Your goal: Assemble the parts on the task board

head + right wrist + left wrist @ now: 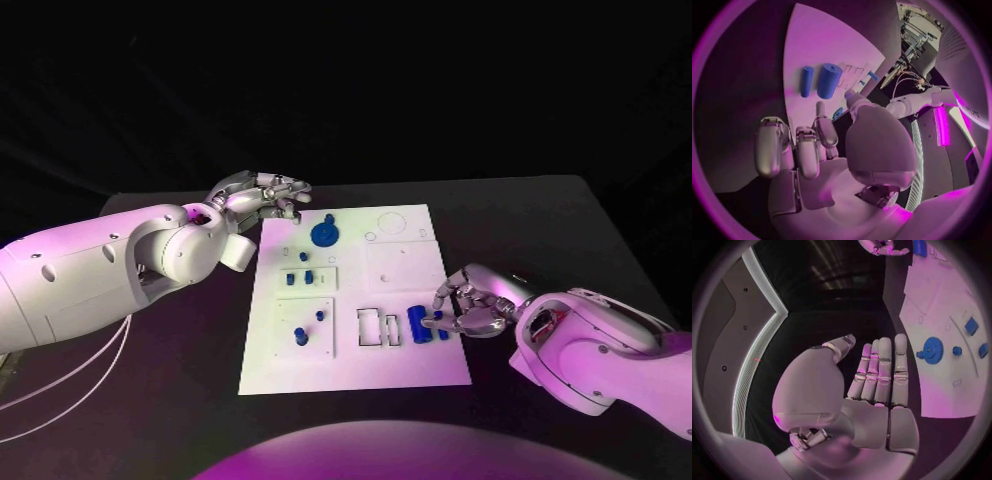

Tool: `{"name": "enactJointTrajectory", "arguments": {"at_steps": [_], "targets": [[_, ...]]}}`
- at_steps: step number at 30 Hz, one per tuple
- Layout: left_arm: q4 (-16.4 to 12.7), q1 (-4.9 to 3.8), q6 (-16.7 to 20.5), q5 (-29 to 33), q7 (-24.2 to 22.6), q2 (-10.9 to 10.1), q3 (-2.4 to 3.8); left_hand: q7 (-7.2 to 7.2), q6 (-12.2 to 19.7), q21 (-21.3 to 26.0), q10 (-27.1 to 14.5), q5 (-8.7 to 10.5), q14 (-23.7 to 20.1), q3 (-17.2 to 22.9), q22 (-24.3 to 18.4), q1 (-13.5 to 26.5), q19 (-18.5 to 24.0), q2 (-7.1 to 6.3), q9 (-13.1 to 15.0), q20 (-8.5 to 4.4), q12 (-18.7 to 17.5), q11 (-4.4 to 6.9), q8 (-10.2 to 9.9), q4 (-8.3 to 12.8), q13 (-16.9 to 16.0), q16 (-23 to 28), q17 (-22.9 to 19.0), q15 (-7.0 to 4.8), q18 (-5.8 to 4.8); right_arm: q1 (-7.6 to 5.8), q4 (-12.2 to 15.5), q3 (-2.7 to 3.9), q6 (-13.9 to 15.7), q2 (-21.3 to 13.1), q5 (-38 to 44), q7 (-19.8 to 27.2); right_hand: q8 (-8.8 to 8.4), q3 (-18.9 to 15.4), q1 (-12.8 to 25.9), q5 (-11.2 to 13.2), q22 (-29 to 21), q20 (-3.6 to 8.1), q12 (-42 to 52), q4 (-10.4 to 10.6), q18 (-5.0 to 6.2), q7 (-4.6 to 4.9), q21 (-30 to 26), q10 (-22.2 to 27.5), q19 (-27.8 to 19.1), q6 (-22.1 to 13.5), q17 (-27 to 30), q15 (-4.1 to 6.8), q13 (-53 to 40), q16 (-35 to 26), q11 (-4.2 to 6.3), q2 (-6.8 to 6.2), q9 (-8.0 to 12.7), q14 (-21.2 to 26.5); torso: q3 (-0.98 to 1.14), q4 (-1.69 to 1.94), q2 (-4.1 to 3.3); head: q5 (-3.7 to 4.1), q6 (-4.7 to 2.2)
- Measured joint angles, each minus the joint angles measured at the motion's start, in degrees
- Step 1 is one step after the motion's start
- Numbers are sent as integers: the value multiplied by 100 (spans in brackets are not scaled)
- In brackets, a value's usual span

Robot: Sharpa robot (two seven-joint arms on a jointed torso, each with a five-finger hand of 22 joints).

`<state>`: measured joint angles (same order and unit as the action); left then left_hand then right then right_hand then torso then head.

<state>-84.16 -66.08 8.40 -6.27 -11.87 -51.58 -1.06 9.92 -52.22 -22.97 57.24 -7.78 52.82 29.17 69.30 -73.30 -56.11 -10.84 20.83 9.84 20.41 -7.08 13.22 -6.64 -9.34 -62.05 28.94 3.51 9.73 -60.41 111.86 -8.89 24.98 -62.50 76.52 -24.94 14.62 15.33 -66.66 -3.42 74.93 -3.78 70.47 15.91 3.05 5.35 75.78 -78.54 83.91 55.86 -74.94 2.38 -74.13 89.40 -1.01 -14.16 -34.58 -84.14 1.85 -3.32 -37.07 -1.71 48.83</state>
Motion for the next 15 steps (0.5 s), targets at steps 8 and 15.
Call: {"name": "enactJointTrajectory", "arguments": {"at_steps": [8,15], "targets": [[-3,1,-3,4,0,-8,-1,0,0,0,0,0,0,0,0,0,0,0,0,0,0,0,0,0,0,0,0,0,0,104,-115,-3,-3,140,235,-177,0,-30,-23,0,0,0,114,30,0,0,42,-89,0,0,1,0,-83,5,9,23,-13,0,-4,-2,-2,-3,28],[-8,1,-11,6,1,-20,-1,0,0,0,0,0,0,-16,-5,0,0,0,0,0,0,0,0,-16,0,0,0,0,0,210,-227,-5,-24,319,376,-296,0,-30,-23,0,-1,-1,114,30,0,0,42,-88,0,0,1,0,-70,26,9,23,-19,0,-3,1,-2,-21,38]]}}
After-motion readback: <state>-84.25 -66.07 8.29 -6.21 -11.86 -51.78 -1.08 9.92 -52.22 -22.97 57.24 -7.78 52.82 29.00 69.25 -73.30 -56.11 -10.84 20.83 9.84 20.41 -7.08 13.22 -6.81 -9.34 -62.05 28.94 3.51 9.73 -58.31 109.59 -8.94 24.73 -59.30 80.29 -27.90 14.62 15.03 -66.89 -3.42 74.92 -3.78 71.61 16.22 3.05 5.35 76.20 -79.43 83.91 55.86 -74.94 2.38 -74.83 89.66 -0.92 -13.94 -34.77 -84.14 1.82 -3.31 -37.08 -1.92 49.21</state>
